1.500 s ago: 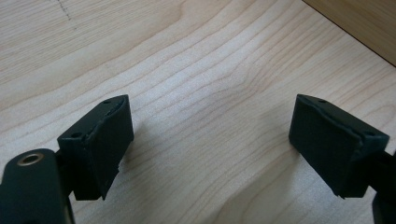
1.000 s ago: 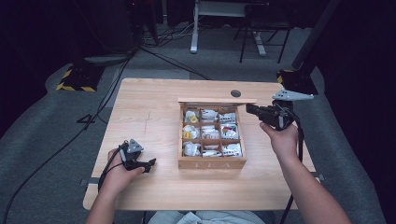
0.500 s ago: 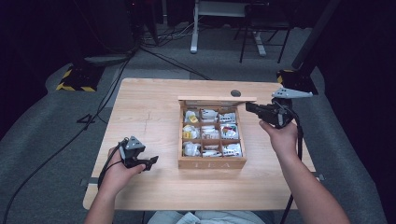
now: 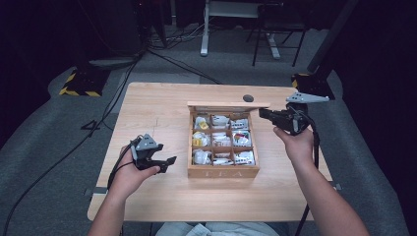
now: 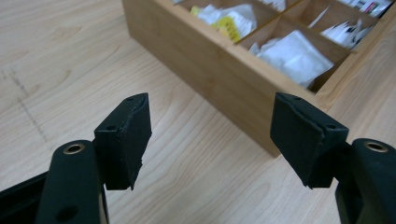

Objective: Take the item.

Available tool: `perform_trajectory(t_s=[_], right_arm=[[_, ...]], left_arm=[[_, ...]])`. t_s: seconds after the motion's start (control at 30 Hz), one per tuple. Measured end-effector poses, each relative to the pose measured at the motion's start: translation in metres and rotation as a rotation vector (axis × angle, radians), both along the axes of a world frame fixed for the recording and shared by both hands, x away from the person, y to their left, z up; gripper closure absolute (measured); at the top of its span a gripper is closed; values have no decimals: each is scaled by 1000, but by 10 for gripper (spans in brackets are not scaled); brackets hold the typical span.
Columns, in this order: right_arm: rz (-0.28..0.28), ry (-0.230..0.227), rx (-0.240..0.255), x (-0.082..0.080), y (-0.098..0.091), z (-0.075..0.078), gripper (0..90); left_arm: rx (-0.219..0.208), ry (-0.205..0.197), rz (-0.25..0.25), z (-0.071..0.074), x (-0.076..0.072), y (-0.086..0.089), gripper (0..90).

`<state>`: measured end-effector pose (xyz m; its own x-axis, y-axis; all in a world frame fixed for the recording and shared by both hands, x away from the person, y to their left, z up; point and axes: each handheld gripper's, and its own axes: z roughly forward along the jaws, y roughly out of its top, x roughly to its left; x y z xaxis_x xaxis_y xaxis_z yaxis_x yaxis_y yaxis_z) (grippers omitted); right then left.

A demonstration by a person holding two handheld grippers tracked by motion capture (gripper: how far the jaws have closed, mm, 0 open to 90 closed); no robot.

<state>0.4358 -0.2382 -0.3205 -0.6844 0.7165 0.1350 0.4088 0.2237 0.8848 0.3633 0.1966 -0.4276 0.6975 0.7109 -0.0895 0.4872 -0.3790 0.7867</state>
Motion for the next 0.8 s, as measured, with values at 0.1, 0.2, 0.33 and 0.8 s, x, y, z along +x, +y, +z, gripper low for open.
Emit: perform_trajectory(t_s=[0.1, 0.2, 0.33, 0.8], right_arm=[[9, 25, 22, 1, -2, 0, 899], [10, 28, 15, 2, -2, 1, 899], [9, 33, 11, 3, -1, 3, 899], [16, 41, 8, 4, -1, 5, 899]], left_arm=[[-21, -17, -30, 5, 3, -5, 297], [-56, -32, -71, 13, 7, -12, 298], [-66, -52, -109, 22, 12, -24, 298], [-89, -75, -180, 35, 23, -62, 321]])
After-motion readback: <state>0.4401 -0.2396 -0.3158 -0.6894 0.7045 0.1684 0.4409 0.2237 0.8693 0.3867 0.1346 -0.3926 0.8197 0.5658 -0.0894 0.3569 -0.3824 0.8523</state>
